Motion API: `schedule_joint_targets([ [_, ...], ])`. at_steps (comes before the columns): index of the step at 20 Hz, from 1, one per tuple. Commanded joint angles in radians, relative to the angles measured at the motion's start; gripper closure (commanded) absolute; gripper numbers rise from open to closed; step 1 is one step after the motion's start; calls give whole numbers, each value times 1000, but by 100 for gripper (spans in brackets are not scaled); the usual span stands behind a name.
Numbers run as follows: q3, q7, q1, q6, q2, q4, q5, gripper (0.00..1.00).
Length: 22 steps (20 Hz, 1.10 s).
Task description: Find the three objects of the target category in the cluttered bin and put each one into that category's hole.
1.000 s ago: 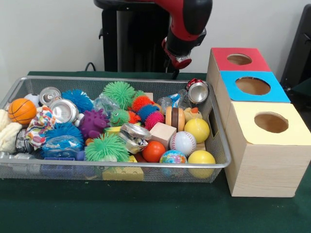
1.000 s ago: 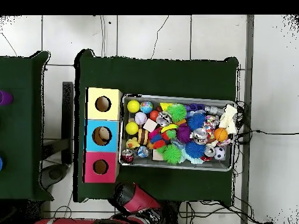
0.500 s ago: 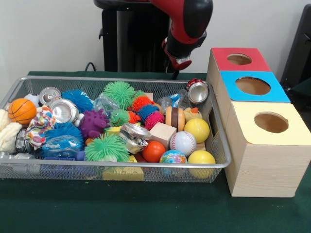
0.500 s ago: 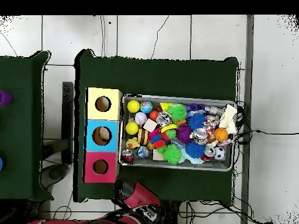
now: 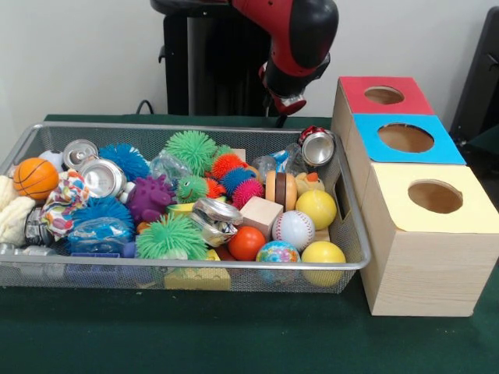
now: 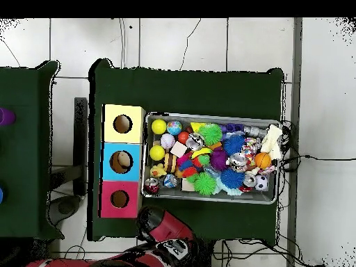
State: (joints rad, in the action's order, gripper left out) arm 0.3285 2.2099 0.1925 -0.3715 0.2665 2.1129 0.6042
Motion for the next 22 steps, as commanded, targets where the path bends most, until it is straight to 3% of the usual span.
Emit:
schedule_joint_targets([
  [1, -83, 198, 15, 86, -95, -328, 67, 0],
  [6, 1, 257, 75, -63, -126, -404, 59, 0],
  [11, 19, 261, 85, -104, -107, -399, 60, 0],
  [16, 71, 285, 109, -217, -89, -419, 39, 0],
  [22, 85, 279, 115, -263, -40, -389, 28, 0],
])
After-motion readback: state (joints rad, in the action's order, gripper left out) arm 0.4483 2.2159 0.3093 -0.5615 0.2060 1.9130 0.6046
